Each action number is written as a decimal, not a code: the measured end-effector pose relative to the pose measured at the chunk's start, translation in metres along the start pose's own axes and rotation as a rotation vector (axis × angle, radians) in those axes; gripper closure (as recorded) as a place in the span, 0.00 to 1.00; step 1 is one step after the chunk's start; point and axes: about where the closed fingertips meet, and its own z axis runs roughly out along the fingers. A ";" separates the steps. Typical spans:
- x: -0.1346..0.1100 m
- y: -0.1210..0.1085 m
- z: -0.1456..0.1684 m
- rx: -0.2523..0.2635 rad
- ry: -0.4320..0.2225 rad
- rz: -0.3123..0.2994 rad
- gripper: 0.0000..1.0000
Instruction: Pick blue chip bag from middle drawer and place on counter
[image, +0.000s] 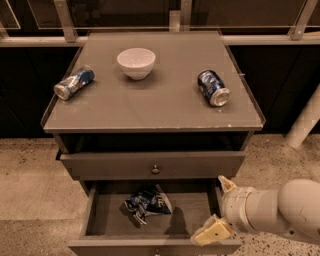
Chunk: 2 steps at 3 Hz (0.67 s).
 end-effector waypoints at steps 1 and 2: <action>-0.001 0.001 0.040 0.028 -0.055 -0.014 0.00; -0.003 0.001 0.076 -0.007 -0.083 -0.011 0.00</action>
Offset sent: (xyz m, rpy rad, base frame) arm 0.0526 0.0704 -0.0889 0.1179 -0.0238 0.0585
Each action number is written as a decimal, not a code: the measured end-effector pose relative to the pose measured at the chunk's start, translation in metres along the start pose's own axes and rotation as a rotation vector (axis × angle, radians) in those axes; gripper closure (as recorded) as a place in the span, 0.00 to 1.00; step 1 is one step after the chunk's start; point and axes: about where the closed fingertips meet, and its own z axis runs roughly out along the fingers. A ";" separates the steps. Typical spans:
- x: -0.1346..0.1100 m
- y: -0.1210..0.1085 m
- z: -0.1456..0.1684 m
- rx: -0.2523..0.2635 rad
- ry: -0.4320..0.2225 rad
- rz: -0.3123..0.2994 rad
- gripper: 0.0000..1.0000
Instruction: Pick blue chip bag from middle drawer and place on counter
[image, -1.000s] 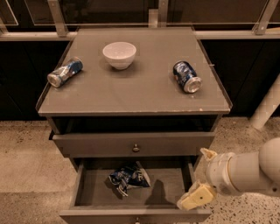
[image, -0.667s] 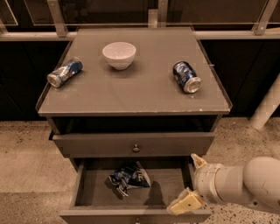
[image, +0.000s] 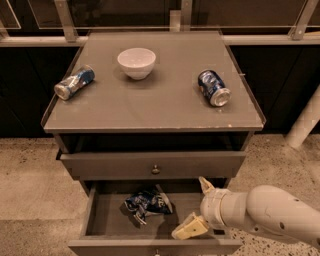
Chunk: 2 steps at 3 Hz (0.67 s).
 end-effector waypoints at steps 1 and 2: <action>0.001 0.002 0.004 -0.009 -0.002 0.003 0.00; 0.014 -0.005 0.003 0.025 0.008 0.051 0.00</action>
Offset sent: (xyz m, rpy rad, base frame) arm 0.0009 -0.0297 -0.0233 0.0088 0.0341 -0.1449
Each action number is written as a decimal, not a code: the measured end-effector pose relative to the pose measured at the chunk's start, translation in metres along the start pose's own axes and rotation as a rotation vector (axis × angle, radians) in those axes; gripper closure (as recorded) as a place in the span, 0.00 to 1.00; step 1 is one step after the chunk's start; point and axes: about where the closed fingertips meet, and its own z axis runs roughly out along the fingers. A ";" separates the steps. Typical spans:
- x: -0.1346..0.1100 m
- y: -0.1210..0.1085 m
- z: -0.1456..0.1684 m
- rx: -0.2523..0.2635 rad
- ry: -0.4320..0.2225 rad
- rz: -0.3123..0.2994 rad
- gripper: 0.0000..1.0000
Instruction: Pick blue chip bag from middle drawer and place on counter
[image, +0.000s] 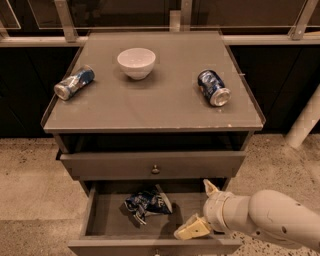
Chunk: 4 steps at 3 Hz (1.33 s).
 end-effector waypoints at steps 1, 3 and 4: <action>0.011 0.007 0.032 -0.017 -0.008 0.015 0.00; 0.014 0.027 0.105 -0.117 -0.050 0.025 0.00; 0.016 0.029 0.108 -0.125 -0.050 0.030 0.00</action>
Offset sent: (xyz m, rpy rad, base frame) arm 0.0232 0.0670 -0.0996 0.1104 0.0571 0.0648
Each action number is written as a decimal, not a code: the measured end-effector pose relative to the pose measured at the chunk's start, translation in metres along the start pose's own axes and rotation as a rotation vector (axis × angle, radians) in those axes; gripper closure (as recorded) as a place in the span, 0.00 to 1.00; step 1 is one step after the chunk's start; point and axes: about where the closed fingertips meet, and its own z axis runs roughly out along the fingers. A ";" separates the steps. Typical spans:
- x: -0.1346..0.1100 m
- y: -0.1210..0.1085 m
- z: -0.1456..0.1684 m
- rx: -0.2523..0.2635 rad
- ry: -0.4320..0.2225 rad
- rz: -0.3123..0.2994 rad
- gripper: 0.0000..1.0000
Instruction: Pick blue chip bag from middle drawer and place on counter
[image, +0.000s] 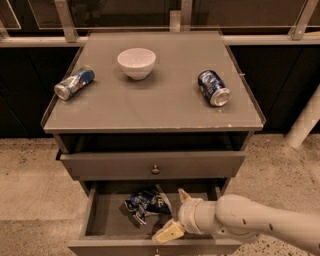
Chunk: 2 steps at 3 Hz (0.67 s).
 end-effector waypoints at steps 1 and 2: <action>0.002 -0.001 0.000 0.027 0.004 0.009 0.00; 0.007 -0.008 0.024 0.036 0.007 0.016 0.00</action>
Offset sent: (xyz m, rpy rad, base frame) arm 0.0285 0.0249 -0.0544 -0.0124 0.0075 -0.0436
